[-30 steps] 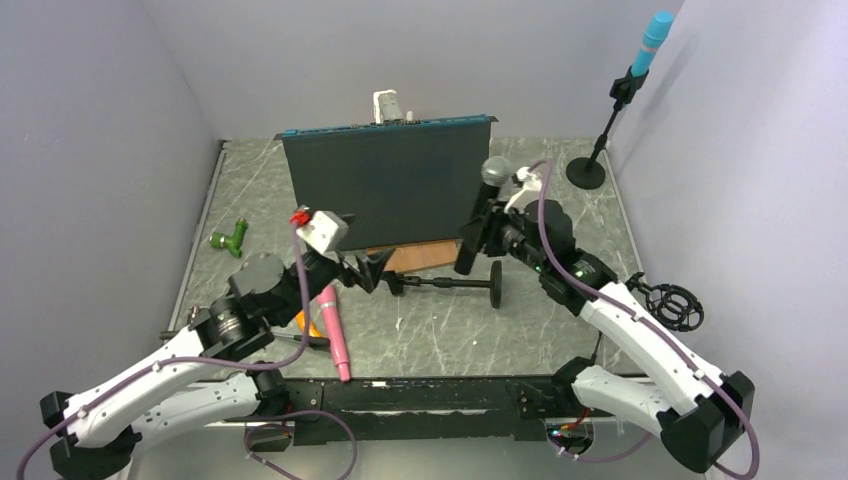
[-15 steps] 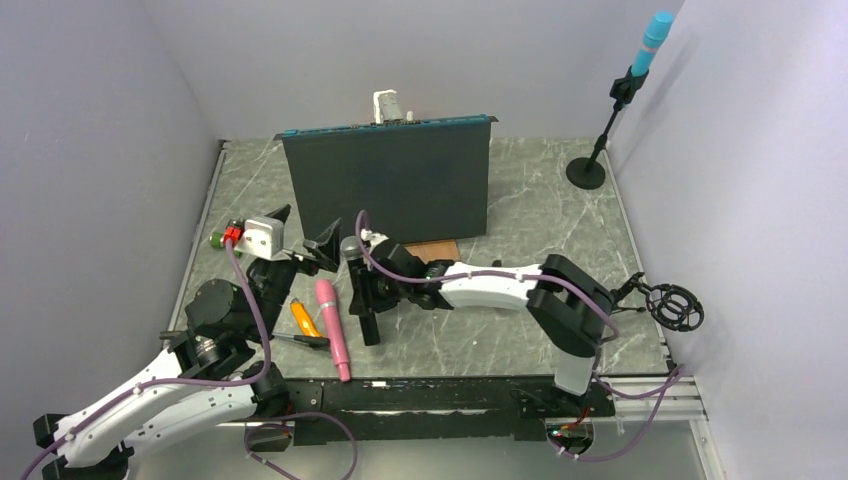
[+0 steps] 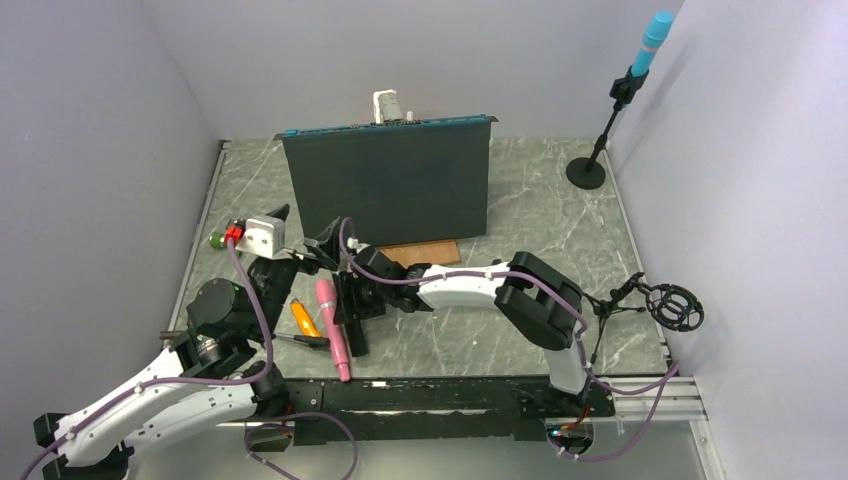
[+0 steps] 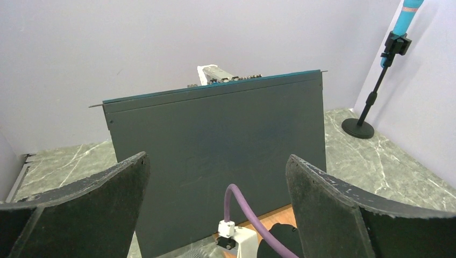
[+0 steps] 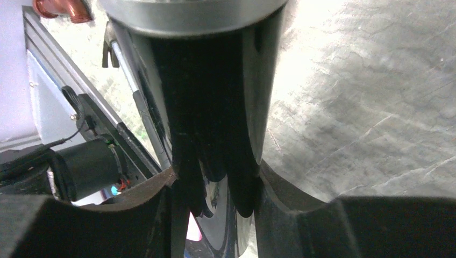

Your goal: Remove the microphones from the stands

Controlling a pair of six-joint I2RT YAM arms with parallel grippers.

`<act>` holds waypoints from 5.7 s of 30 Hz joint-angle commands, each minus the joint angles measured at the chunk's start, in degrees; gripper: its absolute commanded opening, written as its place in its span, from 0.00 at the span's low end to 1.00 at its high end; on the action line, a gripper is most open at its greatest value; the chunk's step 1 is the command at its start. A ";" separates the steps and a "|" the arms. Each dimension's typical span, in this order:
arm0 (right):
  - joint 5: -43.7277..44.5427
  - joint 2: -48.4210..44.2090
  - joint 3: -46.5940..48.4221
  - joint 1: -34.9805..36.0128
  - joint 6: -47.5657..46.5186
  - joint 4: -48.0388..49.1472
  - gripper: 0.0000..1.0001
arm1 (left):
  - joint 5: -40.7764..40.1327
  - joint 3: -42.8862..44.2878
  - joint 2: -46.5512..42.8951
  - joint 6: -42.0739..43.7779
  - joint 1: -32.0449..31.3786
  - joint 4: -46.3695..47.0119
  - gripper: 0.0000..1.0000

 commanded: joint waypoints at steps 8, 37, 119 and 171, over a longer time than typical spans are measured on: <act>8.81 -7.46 2.73 0.75 -6.61 -6.60 0.90 | -0.38 0.26 -0.05 0.77 -0.22 1.70 0.99; 56.84 10.30 25.71 3.30 -0.80 -38.20 0.86 | 0.27 0.87 -2.91 -0.26 -0.22 0.90 0.99; 4.97 -69.71 -46.85 -38.16 2.80 -8.88 0.00 | 76.97 7.97 45.19 -57.17 12.12 13.86 0.99; 1.49 -56.73 -26.37 -86.39 -15.70 -12.02 0.00 | 49.65 17.08 24.44 -21.54 12.84 -17.08 0.99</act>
